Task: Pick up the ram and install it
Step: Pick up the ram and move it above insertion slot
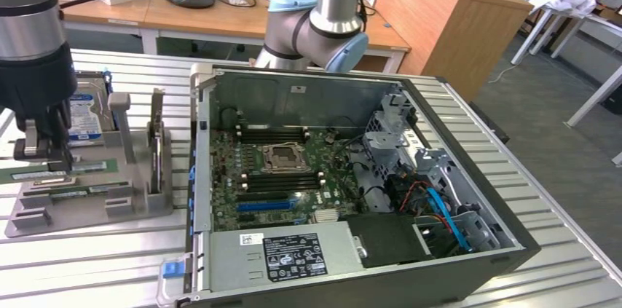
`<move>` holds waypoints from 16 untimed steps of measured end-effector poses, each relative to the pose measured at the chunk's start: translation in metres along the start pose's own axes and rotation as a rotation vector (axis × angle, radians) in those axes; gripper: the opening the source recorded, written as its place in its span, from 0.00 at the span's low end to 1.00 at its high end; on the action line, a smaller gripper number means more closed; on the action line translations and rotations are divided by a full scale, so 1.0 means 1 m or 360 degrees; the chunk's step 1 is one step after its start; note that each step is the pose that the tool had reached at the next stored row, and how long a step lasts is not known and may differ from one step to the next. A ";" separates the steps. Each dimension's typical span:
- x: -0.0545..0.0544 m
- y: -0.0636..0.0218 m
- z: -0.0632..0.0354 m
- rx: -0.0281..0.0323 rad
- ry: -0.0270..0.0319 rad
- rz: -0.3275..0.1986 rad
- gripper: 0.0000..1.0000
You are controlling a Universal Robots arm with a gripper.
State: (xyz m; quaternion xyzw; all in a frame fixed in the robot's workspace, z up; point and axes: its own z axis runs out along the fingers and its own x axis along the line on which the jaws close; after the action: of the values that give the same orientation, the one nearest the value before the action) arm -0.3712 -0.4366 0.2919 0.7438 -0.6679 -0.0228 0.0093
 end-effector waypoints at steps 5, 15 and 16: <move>0.000 0.0001 -0.0034 0.00001 -0.00001 0.0000 0.11; 0.000 0.0004 -0.0099 0.00000 -0.00001 0.0000 0.11; 0.000 0.0005 -0.0106 0.00002 -0.00002 0.0000 0.11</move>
State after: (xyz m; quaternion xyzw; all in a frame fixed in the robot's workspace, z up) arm -0.3712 -0.4366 0.3026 0.7438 -0.6679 -0.0228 0.0093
